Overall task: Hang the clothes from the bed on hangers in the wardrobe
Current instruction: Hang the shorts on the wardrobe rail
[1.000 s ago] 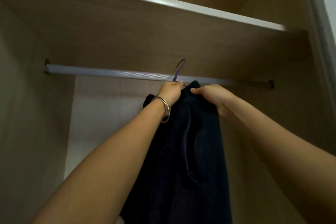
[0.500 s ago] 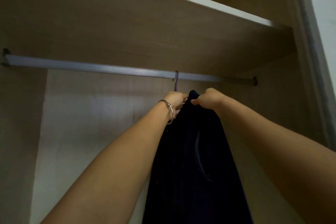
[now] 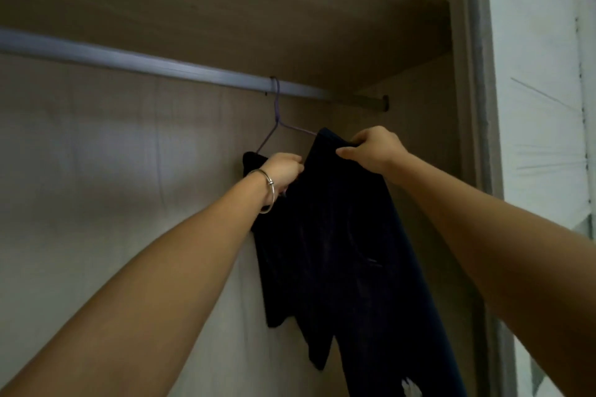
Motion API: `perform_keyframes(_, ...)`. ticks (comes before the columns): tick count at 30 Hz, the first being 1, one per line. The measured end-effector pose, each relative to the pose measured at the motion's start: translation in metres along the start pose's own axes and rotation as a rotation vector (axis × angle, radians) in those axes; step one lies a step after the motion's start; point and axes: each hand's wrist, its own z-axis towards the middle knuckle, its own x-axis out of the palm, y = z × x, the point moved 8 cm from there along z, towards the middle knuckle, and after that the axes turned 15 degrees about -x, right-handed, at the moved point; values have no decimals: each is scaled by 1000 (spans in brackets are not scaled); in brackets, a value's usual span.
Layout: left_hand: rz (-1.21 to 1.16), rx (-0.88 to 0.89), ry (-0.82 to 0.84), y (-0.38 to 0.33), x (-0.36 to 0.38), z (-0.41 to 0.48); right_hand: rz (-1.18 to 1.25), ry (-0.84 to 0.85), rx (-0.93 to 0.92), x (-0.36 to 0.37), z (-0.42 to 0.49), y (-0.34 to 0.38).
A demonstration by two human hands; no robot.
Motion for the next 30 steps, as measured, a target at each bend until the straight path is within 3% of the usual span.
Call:
perform_keyframes(5, 120, 2, -115, 48, -14, -8, 66, -41, -40, 5, -33, -7)
perform_keyframes(12, 223, -114, 300, 125, 48, -41, 209, -80, 83, 38, -81, -36)
perform_keyframes(17, 374, -37, 363, 181, 112, -74, 229, -49, 123, 61, -117, -44)
perform_keyframes(22, 495, -299, 335, 323, 126, -143, 468, -90, 324, 116, -230, -92)
perform_keyframes(26, 384, -475, 325, 438, 115, -221, 353, 149, 448, 186, -347, -140)
perform_keyframes(30, 273, -647, 180, 530, 91, -304, 250, 560, 637, 256, -483, -175)
